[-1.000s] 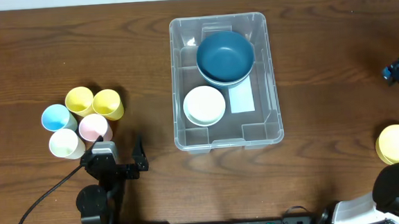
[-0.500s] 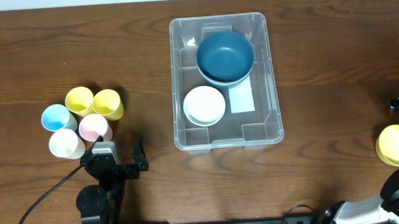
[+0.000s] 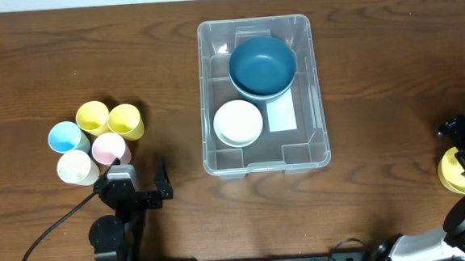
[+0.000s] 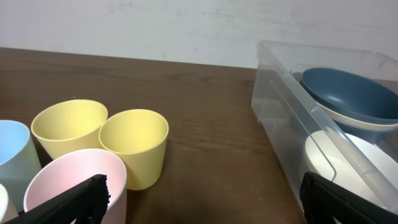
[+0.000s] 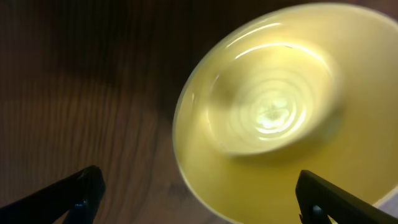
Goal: Pack container
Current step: 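Move the right gripper to the yellow bowl and grasp its rim, then carry the yellow bowl into the bin onto the white bowl, release, then retract the right gripper to the right side of the table, then move the left gripper to the pink cup and grasp it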
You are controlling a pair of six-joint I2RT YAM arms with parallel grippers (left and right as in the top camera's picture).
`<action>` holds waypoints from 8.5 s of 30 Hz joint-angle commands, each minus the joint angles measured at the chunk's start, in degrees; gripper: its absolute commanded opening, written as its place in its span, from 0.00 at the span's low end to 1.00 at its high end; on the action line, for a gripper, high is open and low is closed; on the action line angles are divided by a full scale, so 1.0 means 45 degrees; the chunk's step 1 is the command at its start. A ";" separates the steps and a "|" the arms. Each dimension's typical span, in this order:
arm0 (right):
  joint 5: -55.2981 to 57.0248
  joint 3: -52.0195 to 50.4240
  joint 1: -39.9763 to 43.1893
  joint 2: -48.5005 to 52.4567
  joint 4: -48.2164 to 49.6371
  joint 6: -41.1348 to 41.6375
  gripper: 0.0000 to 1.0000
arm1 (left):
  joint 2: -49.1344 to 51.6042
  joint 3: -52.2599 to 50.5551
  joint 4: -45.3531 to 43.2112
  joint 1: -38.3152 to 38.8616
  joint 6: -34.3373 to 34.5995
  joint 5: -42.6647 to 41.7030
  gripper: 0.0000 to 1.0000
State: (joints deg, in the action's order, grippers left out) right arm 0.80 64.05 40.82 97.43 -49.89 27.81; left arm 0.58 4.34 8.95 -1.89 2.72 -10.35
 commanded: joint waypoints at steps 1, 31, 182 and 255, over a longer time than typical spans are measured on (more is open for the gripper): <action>-0.0092 -0.0457 0.0107 0.0019 0.0345 -0.0092 0.99 | -0.0078 -0.0296 0.0155 -0.0087 -0.0175 -0.0126 0.98; 0.0306 -0.1258 0.0107 0.0019 0.1438 -0.0005 0.28 | -0.0078 -0.0301 0.0160 -0.0087 -0.0175 -0.0126 0.98; 0.3021 0.6829 -0.6013 0.1137 -0.7354 0.4192 0.99 | -0.0078 -0.0296 0.0136 -0.0087 -0.0175 -0.0126 0.98; 0.2764 0.6416 -0.6013 0.1137 -0.7368 0.4192 0.99 | 2.1930 1.4804 1.0656 -0.1292 -0.0942 0.1122 0.98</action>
State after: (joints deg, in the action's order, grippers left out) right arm 12.62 92.99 13.45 102.28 -83.02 45.93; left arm 98.91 71.96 57.14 -7.40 0.14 -6.22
